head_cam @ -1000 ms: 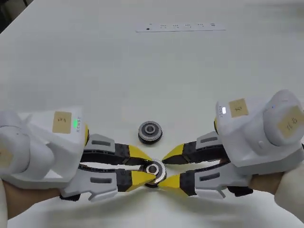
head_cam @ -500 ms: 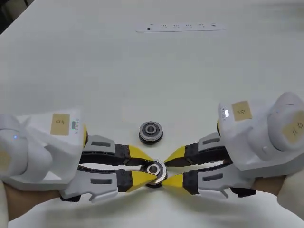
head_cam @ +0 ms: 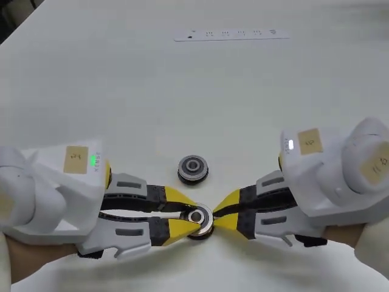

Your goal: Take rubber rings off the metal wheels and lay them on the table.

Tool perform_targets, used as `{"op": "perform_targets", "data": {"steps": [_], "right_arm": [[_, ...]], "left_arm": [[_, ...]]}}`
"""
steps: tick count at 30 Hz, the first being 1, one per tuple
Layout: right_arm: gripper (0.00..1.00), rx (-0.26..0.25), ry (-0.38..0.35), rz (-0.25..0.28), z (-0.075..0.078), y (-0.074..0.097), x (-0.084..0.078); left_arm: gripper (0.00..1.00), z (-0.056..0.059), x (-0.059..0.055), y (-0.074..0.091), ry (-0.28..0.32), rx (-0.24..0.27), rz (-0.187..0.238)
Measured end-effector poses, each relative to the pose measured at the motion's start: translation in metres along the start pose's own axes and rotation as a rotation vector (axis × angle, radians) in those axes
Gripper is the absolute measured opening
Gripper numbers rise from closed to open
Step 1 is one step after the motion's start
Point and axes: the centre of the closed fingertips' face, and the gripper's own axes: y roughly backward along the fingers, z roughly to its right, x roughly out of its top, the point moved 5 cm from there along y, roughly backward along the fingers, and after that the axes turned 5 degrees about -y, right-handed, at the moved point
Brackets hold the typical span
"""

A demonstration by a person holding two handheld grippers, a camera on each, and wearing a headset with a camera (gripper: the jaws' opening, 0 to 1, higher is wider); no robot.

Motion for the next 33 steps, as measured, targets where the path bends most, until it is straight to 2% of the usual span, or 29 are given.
{"op": "perform_targets", "data": {"steps": [4, 9, 14, 20, 25, 29, 33], "right_arm": [[0.02, 0.006, -0.026, -0.004, 0.0019, -0.001, -0.0004], [0.02, 0.015, -0.11, -0.007, 0.004, -0.0015, -0.0018], [0.0, -0.01, -0.138, -0.007, 0.0052, -0.0007, -0.001], [0.0, -0.014, -0.232, 0.02, 0.0092, 0.0026, 0.0004], [0.0, 0.004, -0.318, 0.052, 0.0101, 0.0045, 0.0007], [0.0, 0.033, -0.421, 0.116, 0.0086, 0.0068, 0.0069], [0.0, 0.031, -0.422, 0.105, 0.0084, 0.0067, 0.006]], "left_arm": [[0.14, 0.0, 0.0, 0.0001, 0.002, 0.0, 0.004], [0.14, 0.0, 0.0, 0.0001, 0.003, 0.0, 0.008], [0.14, 0.0, 0.0002, -0.0002, 0.001, 0.002, 0.008], [0.14, -0.0002, 0.0003, -0.0005, -0.003, 0.004, 0.008], [0.14, -0.0001, 0.0005, -0.0006, -0.006, 0.005, 0.007], [0.14, 0.0, 0.0005, -0.0006, -0.008, 0.005, 0.008], [0.14, 0.0, 0.0005, -0.0006, -0.01, 0.006, 0.008]]}}
